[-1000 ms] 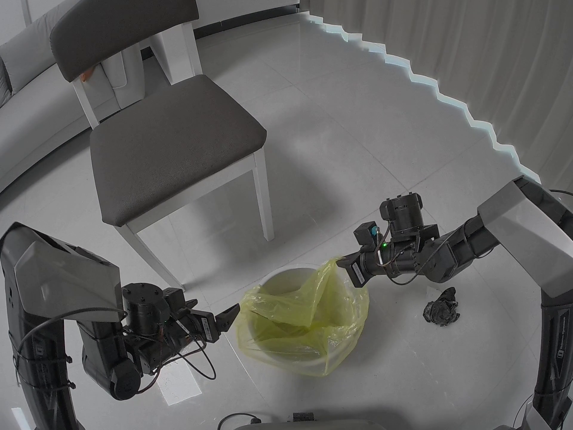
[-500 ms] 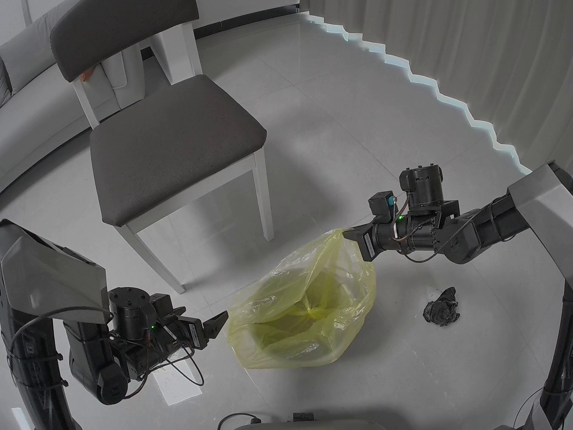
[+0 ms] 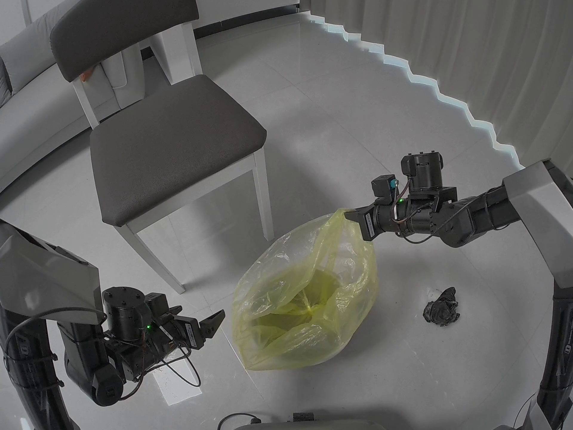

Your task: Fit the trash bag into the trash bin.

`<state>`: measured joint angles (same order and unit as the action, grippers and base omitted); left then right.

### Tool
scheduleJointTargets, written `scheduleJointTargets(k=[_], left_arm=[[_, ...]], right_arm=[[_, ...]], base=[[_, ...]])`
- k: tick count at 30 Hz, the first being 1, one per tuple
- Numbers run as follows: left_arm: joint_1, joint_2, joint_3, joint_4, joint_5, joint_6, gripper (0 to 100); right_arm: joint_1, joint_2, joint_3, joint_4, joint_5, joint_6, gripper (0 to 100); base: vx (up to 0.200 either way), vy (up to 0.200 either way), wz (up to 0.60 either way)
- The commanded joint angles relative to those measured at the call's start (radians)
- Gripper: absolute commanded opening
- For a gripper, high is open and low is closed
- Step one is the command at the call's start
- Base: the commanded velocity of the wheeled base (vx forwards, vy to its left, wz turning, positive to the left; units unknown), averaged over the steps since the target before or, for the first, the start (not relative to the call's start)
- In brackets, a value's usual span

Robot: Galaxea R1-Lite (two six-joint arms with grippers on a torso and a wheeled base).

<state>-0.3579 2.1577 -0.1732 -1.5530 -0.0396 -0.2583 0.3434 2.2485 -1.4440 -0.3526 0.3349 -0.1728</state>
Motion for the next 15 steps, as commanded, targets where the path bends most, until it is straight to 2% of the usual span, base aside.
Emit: scheduleJointTargets(k=[1, 2, 9, 15], left_arm=[[-0.004, -0.016, 0.006, -0.018, 0.009, 0.001, 100], [-0.004, -0.018, 0.011, -0.018, 0.009, 0.001, 100], [-0.001, -0.009, -0.005, -0.018, 0.006, -0.004, 100], [-0.01, 0.062, -0.095, -0.018, 0.007, -0.033, 100]], right_arm=[[-0.001, 0.098, -0.096, 0.053, 0.004, 0.006, 0], [0.002, 0.103, -0.105, 0.064, 0.004, 0.007, 100], [0.008, 0.117, -0.096, 0.075, 0.003, 0.036, 100], [-0.001, 0.065, -0.015, 0.076, 0.001, 0.027, 100]], base=[[0.0, 0.0, 0.0], [0.0, 0.0, 0.0], [0.0, 0.0, 0.0], [0.0, 0.0, 0.0]])
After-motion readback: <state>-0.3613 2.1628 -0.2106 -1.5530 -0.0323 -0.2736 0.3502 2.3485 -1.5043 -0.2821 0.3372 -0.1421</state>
